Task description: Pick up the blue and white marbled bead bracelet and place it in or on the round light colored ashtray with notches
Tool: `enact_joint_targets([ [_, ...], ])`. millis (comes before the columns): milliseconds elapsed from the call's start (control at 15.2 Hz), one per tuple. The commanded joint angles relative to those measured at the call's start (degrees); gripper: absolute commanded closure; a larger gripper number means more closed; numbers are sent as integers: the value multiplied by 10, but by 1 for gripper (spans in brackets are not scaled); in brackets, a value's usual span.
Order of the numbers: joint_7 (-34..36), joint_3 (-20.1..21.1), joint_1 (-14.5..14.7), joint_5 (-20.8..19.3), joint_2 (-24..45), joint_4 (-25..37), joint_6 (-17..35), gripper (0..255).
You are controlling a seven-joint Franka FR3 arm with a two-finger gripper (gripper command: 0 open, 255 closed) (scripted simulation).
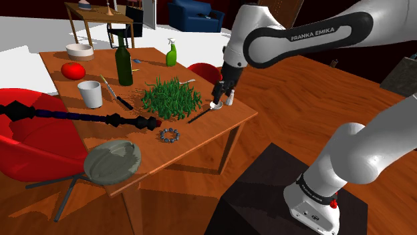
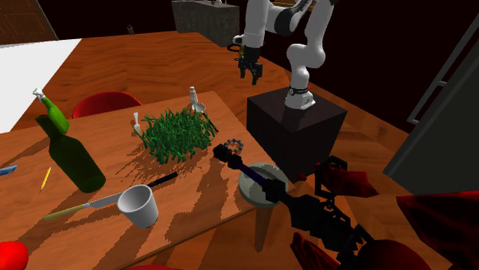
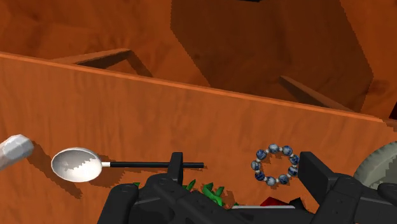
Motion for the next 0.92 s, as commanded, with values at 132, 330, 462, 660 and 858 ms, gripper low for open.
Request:
enact_joint_targets([
  [132, 30, 21, 7, -8, 79, 29, 45, 0],
  [330, 54, 33, 12, -21, 141, 56, 75, 0],
  [462, 71, 40, 17, -31, 184, 78, 92, 0],
  [660, 96, 46, 27, -50, 248, 115, 113, 0],
  [858, 120, 49, 40, -69, 313, 159, 127, 0],
])
